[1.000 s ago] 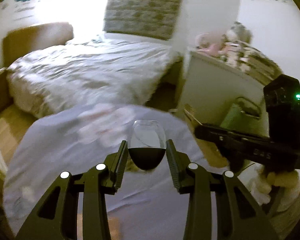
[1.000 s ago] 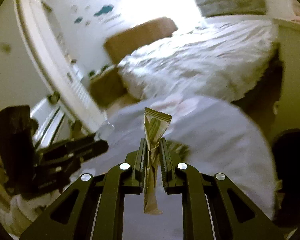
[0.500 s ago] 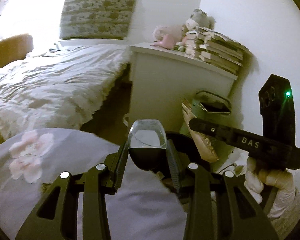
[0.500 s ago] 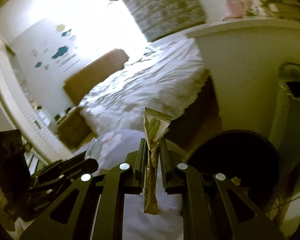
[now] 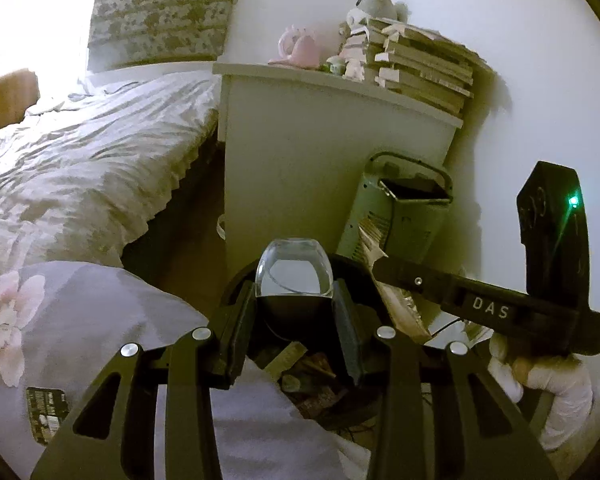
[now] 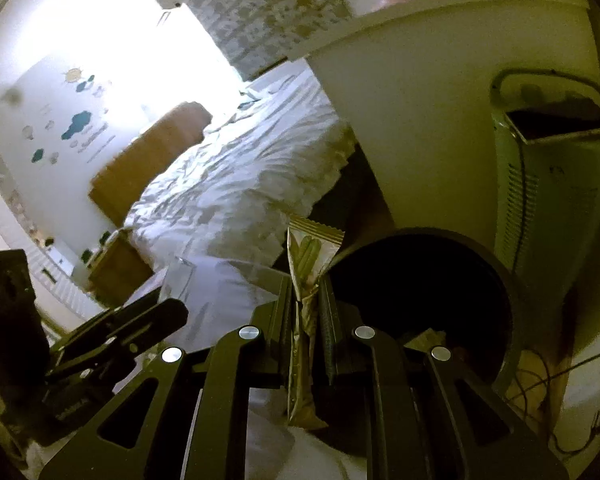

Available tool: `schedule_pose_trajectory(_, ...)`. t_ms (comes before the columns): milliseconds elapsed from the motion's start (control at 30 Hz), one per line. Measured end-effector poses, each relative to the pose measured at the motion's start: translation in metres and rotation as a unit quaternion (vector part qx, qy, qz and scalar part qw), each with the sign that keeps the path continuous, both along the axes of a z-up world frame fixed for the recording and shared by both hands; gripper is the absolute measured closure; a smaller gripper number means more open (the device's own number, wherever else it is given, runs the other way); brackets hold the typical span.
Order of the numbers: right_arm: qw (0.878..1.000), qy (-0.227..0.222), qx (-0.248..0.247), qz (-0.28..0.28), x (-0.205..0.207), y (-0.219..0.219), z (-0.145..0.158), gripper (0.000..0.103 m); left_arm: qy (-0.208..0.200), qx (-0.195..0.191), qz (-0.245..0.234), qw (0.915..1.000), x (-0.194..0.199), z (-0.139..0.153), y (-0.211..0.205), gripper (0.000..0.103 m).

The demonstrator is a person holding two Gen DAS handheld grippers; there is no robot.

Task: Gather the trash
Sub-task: 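Carry the dark cup and gold wrapper over the black bin and open both tools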

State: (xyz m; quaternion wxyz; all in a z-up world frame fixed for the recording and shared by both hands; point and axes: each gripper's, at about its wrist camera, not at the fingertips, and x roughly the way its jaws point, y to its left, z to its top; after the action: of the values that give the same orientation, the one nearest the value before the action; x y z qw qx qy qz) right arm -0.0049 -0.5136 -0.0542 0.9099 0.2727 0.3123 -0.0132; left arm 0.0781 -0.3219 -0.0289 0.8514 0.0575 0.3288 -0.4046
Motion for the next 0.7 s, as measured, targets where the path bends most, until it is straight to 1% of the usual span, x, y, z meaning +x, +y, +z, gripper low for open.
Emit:
schedule_pose_trajectory(433, 0.999, 0.034, 0.013, -0.019, 0.004, -0.022, -0.032, 0.088, 0.013, 0.018, -0.016, 0.9996, 0.003, -0.020, -0.026, 0.065)
schedule_pose_trajectory(700, 0.998, 0.046, 0.019, -0.028, 0.007, -0.030, -0.043, 0.088, 0.018, 0.024, -0.020, 0.9993, 0.006, -0.026, -0.038, 0.065)
